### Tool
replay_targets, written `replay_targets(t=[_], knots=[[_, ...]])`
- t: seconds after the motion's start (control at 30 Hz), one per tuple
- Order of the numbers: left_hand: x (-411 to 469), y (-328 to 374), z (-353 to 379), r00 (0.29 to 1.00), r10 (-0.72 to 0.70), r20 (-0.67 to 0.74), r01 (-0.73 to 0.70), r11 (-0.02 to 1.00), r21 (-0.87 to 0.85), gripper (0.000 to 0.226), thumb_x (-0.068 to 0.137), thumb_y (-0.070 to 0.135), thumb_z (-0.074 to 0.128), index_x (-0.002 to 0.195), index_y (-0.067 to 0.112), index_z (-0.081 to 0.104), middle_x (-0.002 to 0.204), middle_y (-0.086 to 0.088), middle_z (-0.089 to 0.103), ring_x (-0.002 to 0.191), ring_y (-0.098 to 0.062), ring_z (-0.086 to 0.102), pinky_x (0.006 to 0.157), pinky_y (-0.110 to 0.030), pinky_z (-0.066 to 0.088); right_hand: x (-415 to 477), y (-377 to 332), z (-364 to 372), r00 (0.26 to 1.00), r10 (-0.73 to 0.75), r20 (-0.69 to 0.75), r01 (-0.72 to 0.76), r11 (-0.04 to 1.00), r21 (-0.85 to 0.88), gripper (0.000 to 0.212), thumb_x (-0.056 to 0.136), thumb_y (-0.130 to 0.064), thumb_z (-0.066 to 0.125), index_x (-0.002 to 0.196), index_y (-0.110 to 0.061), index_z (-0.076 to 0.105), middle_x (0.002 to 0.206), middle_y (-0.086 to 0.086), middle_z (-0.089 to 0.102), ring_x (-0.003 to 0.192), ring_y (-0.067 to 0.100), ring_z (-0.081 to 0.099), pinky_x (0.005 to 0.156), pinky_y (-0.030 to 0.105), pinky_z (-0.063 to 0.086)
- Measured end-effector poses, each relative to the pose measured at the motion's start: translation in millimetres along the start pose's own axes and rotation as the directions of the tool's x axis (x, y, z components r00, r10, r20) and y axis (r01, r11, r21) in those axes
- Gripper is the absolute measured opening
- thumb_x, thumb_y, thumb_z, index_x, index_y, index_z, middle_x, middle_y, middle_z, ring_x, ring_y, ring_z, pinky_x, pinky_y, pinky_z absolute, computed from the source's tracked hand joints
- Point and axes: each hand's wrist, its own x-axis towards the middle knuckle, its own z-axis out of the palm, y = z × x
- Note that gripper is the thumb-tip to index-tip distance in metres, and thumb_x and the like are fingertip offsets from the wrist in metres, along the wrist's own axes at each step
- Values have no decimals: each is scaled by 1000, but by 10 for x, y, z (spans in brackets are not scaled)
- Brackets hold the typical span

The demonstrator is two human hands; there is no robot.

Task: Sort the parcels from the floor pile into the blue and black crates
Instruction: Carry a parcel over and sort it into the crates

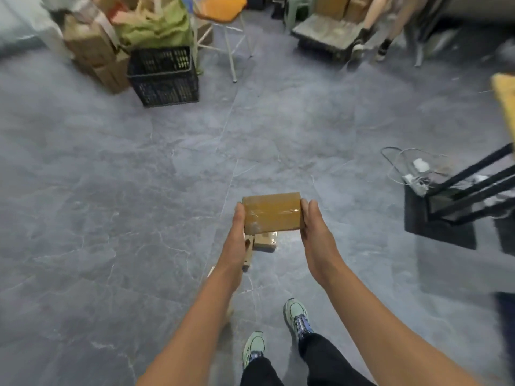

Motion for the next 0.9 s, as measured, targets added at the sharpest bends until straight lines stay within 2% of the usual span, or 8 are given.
replay_targets(t=[0.07, 0.1, 0.17, 0.23, 0.43, 0.57, 0.73, 0.9], knots=[[-34, 108, 124, 997, 28, 66, -29, 999, 21, 45, 100, 72, 26, 114, 51, 64, 105, 26, 71, 86, 16, 66, 69, -17, 50, -192, -132, -133, 997, -40, -60, 41, 999, 14, 49, 107, -61, 25, 99, -59, 73, 107, -38, 70, 108, -20, 59, 112, 28, 30], [-66, 166, 205, 994, 32, 106, -35, 999, 28, 51, 95, 79, 31, 124, 49, 61, 118, 21, 68, 100, 11, 66, 71, -17, 52, -304, -188, -213, 994, -48, -96, 51, 998, 25, 48, 107, -63, 25, 109, -55, 72, 116, -34, 70, 116, -15, 58, 115, 29, 31], [-132, 292, 407, 982, 36, 187, -52, 995, 85, 73, 84, 91, 35, 141, 48, 53, 139, 14, 59, 128, -6, 56, 93, -29, 49, -522, -307, -379, 985, -72, -160, 80, 996, 46, 52, 106, -64, 25, 126, -45, 69, 126, -23, 71, 123, -7, 59, 113, 29, 35], [-238, 393, 650, 963, 51, 265, -83, 990, 110, 75, 88, 86, 32, 150, 45, 44, 150, 11, 50, 139, -11, 44, 116, -41, 37, -725, -377, -574, 969, -92, -227, 113, 990, 82, 52, 107, -63, 25, 125, -44, 70, 125, -20, 72, 121, -7, 61, 108, 26, 37], [-670, 496, 1451, 862, 78, 500, -193, 964, 183, 64, 96, 76, 31, 150, 43, 44, 145, 15, 52, 138, -7, 44, 122, -47, 33, -1318, -473, -1237, 876, -131, -464, 211, 970, 125, 49, 101, -74, 35, 129, -49, 66, 136, -21, 64, 135, 0, 50, 125, 41, 26], [-873, 422, 2030, 803, 32, 595, -215, 947, 239, 68, 95, 77, 32, 152, 42, 41, 152, 9, 48, 140, -10, 44, 120, -49, 36, -1655, -489, -1742, 813, -127, -569, 266, 950, 167, 38, 102, -71, 36, 124, -54, 62, 138, -23, 60, 139, 2, 45, 125, 38, 25], [-1244, 351, 2943, 712, -1, 702, -280, 917, 285, 63, 96, 75, 33, 148, 43, 46, 145, 14, 53, 135, -5, 46, 118, -47, 39, -2095, -407, -2541, 728, -138, -672, 335, 926, 173, 69, 97, -77, 36, 159, -45, 36, 159, -20, 42, 149, 3, 33, 129, 40, 20], [-1691, 75, 3863, 612, -77, 787, -352, 865, 358, 70, 94, 79, 32, 154, 44, 38, 153, 11, 46, 140, -8, 44, 120, -46, 37, -2615, -310, -3451, 642, -95, -761, 389, 896, 216, 64, 98, -76, 37, 153, -45, 44, 153, -17, 48, 143, 2, 40, 121, 33, 28]])
